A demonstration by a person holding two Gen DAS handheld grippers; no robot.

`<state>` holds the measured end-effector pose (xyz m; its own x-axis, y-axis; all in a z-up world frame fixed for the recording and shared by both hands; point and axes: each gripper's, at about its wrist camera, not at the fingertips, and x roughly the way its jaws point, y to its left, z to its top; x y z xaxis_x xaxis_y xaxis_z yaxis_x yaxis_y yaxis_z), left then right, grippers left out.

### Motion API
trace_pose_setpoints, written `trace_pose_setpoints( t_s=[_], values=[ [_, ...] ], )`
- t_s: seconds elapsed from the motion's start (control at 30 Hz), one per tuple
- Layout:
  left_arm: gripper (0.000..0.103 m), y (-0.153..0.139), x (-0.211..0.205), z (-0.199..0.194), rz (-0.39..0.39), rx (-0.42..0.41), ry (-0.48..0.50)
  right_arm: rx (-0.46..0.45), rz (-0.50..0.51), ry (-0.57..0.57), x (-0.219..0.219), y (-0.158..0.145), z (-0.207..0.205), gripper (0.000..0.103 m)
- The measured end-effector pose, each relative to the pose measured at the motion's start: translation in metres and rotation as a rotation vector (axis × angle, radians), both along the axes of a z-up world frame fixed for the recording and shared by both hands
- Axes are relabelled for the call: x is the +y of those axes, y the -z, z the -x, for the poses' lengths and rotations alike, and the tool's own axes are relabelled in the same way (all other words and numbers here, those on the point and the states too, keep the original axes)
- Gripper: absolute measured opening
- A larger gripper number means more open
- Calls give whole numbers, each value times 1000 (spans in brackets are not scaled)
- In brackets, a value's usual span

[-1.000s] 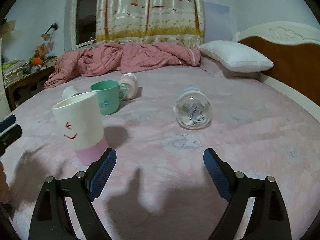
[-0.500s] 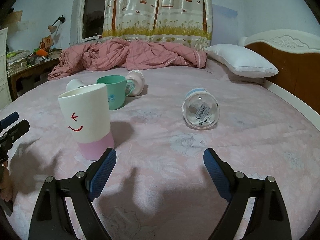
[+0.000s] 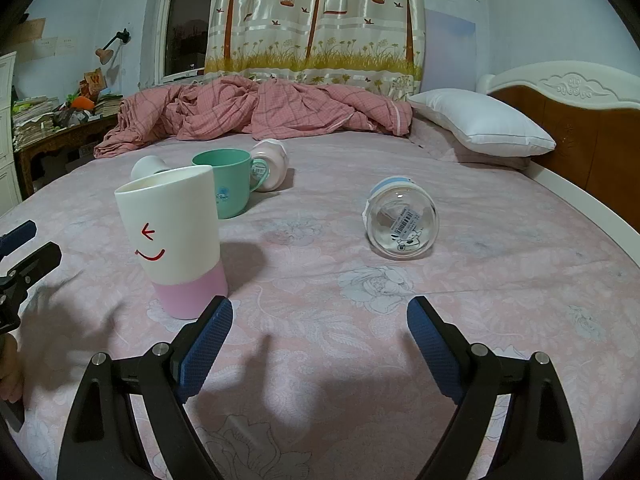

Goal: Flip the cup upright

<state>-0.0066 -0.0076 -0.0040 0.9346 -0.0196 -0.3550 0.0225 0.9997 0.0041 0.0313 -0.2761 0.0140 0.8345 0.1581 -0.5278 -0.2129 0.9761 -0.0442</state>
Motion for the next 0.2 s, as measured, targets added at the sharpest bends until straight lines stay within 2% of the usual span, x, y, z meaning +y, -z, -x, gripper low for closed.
trace_pose_setpoints(
  t_s=[0.2],
  values=[
    [103, 0, 0, 0, 2, 1, -1, 1, 1, -1, 0, 0, 0, 91]
  ],
)
